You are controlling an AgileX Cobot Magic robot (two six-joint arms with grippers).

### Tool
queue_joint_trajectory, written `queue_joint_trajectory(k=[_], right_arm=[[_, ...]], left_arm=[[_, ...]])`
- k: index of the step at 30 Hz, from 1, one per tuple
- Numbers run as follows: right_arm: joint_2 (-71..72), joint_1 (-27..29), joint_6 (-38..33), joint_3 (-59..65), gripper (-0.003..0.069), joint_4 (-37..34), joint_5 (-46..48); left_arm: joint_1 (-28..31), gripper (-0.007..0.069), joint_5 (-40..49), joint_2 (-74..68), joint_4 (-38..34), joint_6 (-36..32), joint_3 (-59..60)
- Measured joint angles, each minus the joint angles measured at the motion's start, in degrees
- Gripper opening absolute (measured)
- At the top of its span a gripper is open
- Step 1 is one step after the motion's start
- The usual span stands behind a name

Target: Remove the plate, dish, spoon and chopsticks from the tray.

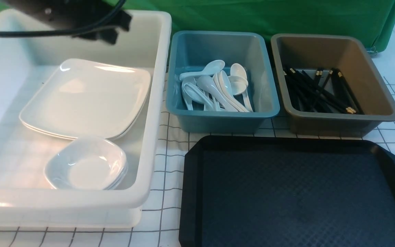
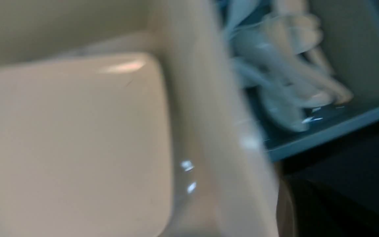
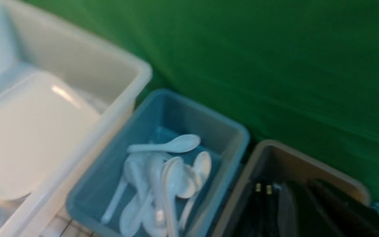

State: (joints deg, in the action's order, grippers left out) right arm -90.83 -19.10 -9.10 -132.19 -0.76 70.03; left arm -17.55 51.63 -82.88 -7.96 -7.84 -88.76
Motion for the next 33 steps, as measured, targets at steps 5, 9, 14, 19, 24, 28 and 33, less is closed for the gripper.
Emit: queue_joint_trajectory(k=[5,9,14,19,24,28,33], right_arm=[[13.6,3.3,1.3,7.8,0.0002,1.5,-0.4],[28.2,3.6,1.4,22.5,0.0001,1.7,-2.7],[48.3,3.6,2.5,48.5,0.0001,1.8,-18.3],[69.9,3.6,4.5,75.5,0.0001,1.8,-38.4],[85.2,3.6,5.3,96.6,0.0008,1.8,-56.9],[90.8,3.6,6.1,105.4,0.0023,1.8,-66.7],[90.9,3.6,6.1,106.8,0.0062,1.8,-71.3]], left_arm=[[-9.3,0.0005,0.8,12.0,-0.4,-0.8,0.2],[-12.1,0.0005,-0.6,21.6,-1.1,-0.7,5.6],[-12.4,0.0005,-6.9,34.2,-1.2,0.8,20.2],[-12.4,0.0005,-20.7,47.7,-1.1,3.1,38.8],[-12.4,0.0005,-35.2,56.8,-1.0,5.2,56.1],[-12.4,0.0005,-44.2,59.6,-1.0,5.5,65.0],[-12.4,0.0005,-47.4,59.7,-1.2,5.5,68.1]])
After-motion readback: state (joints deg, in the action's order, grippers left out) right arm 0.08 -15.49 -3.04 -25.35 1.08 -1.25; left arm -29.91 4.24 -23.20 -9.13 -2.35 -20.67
